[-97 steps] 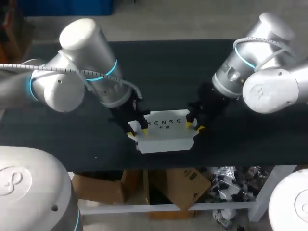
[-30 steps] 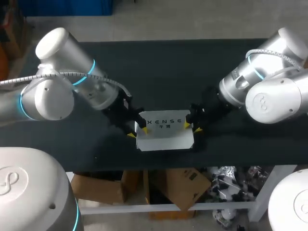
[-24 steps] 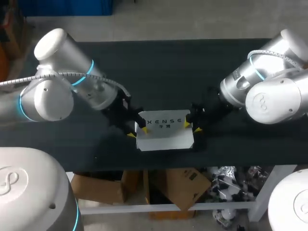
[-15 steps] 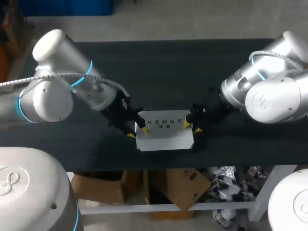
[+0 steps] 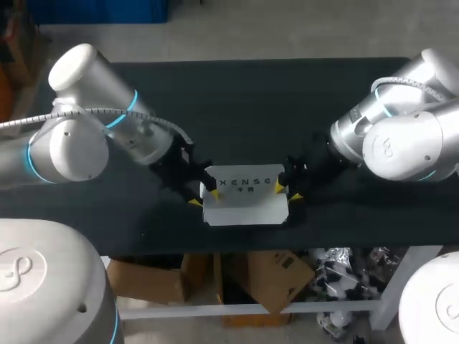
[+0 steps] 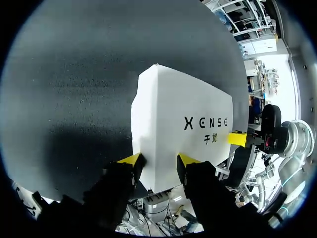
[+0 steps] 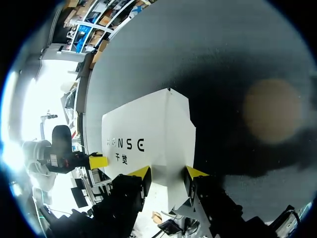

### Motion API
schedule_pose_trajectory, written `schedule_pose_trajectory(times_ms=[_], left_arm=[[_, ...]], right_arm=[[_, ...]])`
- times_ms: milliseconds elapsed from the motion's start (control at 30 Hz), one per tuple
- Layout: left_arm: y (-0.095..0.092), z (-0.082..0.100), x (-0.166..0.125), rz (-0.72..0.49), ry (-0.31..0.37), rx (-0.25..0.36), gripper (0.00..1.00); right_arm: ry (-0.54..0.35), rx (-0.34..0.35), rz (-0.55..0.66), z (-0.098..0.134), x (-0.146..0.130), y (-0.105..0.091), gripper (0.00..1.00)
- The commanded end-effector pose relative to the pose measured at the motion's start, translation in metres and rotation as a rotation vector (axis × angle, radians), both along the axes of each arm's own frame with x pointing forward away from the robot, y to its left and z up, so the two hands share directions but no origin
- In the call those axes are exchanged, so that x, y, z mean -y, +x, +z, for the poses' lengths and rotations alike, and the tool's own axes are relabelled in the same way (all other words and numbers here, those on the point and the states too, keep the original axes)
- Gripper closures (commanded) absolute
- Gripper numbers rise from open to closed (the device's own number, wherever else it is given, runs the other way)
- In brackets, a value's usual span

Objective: Assemble the packaging by folding the flat box into shape, placing the metal phone stand inside, and closing the box properly

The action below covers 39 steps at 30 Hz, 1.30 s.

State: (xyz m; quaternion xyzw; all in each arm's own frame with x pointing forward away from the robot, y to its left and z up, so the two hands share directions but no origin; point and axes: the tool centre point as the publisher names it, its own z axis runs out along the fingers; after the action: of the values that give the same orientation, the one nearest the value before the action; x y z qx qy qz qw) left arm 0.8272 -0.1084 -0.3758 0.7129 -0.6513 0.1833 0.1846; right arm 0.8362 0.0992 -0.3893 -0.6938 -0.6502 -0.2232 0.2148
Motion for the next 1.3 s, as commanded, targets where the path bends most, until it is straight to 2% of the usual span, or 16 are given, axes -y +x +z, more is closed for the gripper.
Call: schedule_pose_trajectory(times_ms=[33,233,700,1300], left_arm=[[0.001,-0.002,0.003,0.003,0.003,0.0,0.54],[0.002,-0.002,0.005,0.008,-0.001,-0.002,0.53],[0.003,-0.003,0.007,0.007,-0.056,-0.02,0.54],[0.009,0.004,0.009,0.015,-0.063,-0.082,0.53]], right_arm=[[0.015,-0.004,0.004,-0.004,0.0,0.001,0.55],[0.044,0.004,0.001,-0.004,0.0,0.001,0.55],[0.127,0.015,-0.005,-0.003,-0.004,0.002,0.56],[0.134,-0.015,-0.013,0.007,-0.008,0.005,0.56]])
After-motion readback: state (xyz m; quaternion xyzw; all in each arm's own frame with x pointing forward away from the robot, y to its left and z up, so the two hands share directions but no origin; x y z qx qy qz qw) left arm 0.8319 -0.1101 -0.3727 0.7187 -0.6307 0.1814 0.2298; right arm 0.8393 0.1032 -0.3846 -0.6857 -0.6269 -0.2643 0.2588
